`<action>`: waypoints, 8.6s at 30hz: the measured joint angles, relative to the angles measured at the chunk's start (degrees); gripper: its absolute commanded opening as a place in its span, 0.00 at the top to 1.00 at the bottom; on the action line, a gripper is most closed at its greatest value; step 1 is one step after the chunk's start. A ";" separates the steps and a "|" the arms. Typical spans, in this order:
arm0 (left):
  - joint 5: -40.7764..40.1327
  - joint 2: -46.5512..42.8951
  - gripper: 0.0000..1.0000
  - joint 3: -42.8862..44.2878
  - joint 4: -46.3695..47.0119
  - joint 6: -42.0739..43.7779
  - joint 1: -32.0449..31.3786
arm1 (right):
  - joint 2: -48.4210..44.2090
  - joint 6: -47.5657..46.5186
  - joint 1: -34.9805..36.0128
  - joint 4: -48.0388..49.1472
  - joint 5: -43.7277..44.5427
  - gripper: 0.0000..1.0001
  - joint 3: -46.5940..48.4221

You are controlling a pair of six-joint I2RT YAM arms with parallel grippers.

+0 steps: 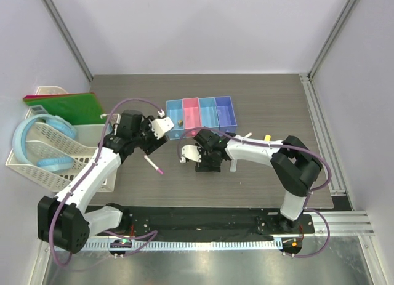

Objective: Sort the stationery into containers
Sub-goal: Pick up the stationery from the center of the board, then place the stationery in the storage box, then pick up the pen from the center of the board, then place the pen in the storage box.

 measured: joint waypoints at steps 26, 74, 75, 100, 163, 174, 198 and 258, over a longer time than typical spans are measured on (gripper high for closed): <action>-3.52 -4.96 0.31 -5.64 -13.14 17.59 6.99 | 4.00 -3.93 0.28 -0.76 -5.92 0.67 4.20; 12.85 4.48 0.22 -13.40 -9.14 37.83 14.73 | 28.96 -0.35 -3.65 12.07 10.03 0.21 44.65; 13.22 5.29 0.22 -13.33 -9.51 38.64 14.73 | 28.96 -0.37 -3.65 12.26 10.36 0.21 44.65; 16.04 27.96 0.43 6.16 -30.25 55.36 9.14 | -2.89 0.57 -23.10 20.63 15.52 0.20 13.27; 12.15 38.36 1.00 39.28 7.56 -28.41 -3.67 | 8.00 -34.42 -36.96 -8.46 -14.60 0.44 11.23; 7.45 39.56 1.00 41.29 8.11 -30.01 -5.09 | 9.51 -35.23 -34.62 -11.50 -12.09 0.55 12.50; 2.12 47.91 1.00 46.10 9.81 -33.66 -5.62 | -4.15 -31.85 -30.64 -11.19 -10.93 0.89 -3.19; -6.93 6.99 0.44 5.03 6.67 -18.16 -6.56 | 9.35 31.45 -19.74 19.78 -31.17 0.91 20.98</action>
